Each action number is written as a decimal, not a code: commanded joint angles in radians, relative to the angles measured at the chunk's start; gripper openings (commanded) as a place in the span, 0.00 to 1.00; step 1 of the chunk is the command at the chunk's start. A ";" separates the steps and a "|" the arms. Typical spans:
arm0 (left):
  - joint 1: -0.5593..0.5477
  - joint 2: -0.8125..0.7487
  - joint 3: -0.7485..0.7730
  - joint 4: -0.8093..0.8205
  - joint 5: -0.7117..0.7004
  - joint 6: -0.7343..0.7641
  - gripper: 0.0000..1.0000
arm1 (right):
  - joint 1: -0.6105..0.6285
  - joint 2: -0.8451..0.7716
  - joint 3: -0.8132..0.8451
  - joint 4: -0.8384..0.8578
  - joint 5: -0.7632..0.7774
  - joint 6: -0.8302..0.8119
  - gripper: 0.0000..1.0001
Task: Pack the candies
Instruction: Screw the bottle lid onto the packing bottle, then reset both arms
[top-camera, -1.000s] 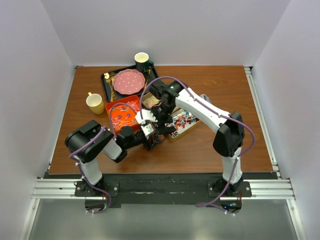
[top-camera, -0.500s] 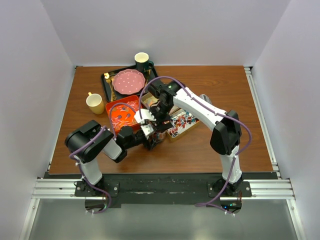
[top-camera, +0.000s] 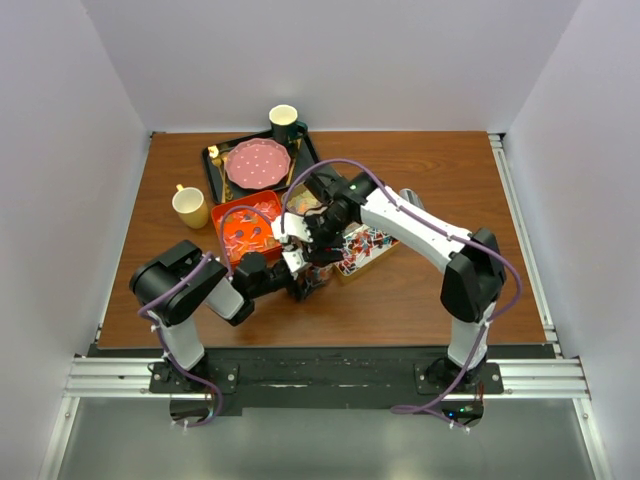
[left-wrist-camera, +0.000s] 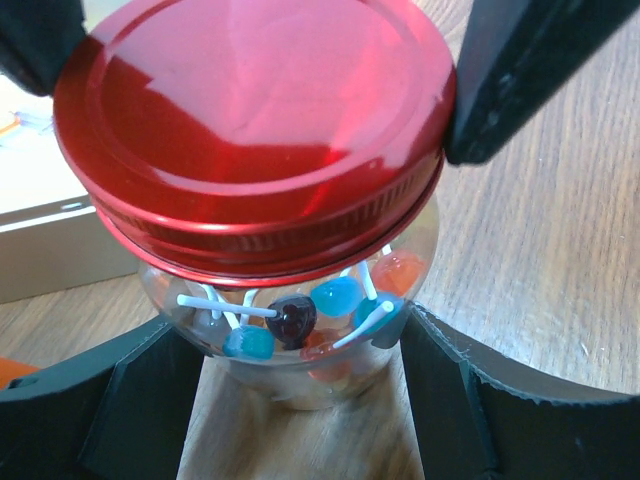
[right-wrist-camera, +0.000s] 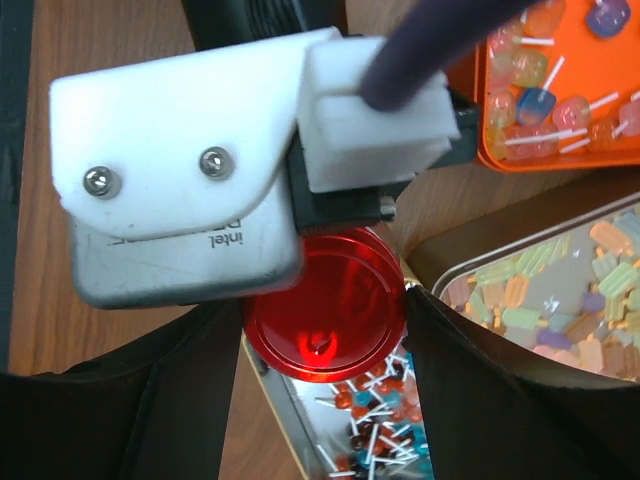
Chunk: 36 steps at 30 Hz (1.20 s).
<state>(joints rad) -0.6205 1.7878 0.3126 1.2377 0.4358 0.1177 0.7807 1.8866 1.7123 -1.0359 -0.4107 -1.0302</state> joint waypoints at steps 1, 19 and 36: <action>0.010 0.016 0.002 -0.053 -0.025 -0.009 0.00 | -0.003 -0.038 -0.114 0.013 0.124 0.299 0.49; 0.039 -0.112 -0.027 -0.131 0.070 -0.079 1.00 | -0.101 -0.147 -0.042 0.129 0.118 0.617 0.99; 0.168 -0.834 0.189 -1.058 -0.121 0.026 1.00 | -0.271 -0.388 -0.195 0.341 0.513 0.894 0.99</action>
<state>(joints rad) -0.4946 0.9974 0.3660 0.4149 0.4541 0.0803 0.5060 1.5986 1.5887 -0.7940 -0.0925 -0.2276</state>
